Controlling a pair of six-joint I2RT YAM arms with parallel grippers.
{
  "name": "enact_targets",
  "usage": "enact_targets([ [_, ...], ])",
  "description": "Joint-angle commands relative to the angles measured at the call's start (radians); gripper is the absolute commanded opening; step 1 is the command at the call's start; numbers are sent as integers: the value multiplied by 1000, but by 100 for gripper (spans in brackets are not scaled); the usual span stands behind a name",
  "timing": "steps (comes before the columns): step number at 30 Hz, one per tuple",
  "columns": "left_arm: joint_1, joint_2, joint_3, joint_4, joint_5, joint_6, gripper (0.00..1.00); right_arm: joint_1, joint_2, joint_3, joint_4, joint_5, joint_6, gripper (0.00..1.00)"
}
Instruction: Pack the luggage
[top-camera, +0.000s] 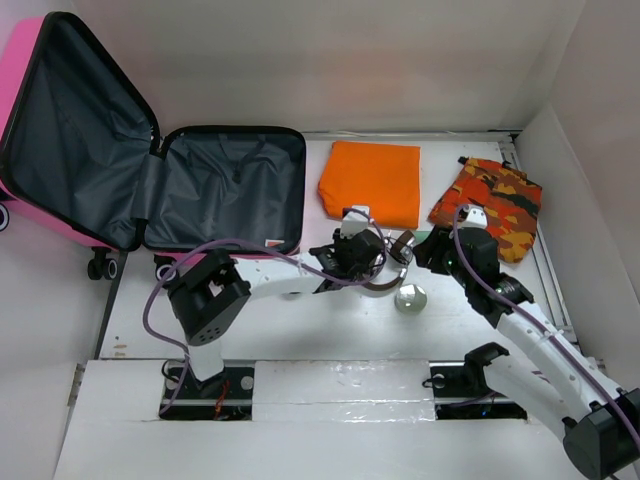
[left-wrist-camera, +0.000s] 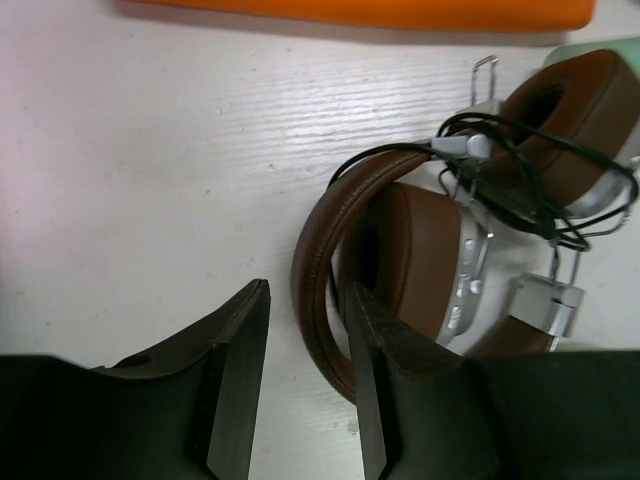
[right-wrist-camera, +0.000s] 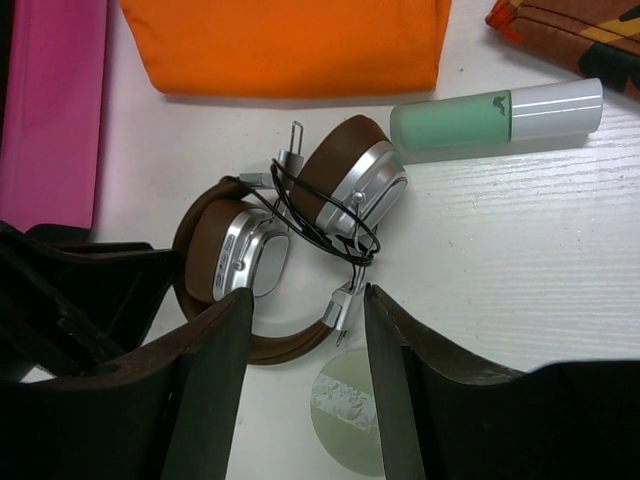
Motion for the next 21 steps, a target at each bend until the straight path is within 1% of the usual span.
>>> enact_targets([
  [1,14,13,38,-58,-53,-21,31,6,-14,-4,62,-10,-5,54],
  [3,23,13,28,-58,-41,-21,31,6,-14,-4,63,-10,-5,54],
  [4,23,24,28,-23,-24,5,31,6,-14,-4,63,-10,-5,54],
  [5,23,24,28,-7,-3,25,33,6,-14,-4,63,-10,-5,54],
  [8,23,90,38,2,45,51,36,6,-14,-4,73,-19,-5,54],
  [10,23,142,76,-7,54,51,36,6,-14,-4,73,-19,-5,54],
  [11,23,156,85,-7,54,62,34,6,-14,-4,73,-19,-5,54],
  [12,23,168,99,-16,54,62,25,6,-14,-4,73,-19,-5,54],
  [13,23,177,99,-16,66,62,22,6,-14,-4,73,-19,-5,54],
  [14,23,187,99,-16,66,72,22,6,-23,-4,73,-19,-5,54],
  [15,23,187,99,-16,66,72,16,6,-24,-4,73,-19,-5,54],
  [16,23,187,99,-16,66,59,0,6,-34,-4,73,-19,-5,54],
  [19,23,104,79,-3,54,50,0,6,-43,-4,73,-19,-5,54],
  [21,23,-9,65,7,42,59,0,16,-53,-4,64,0,-5,54],
])
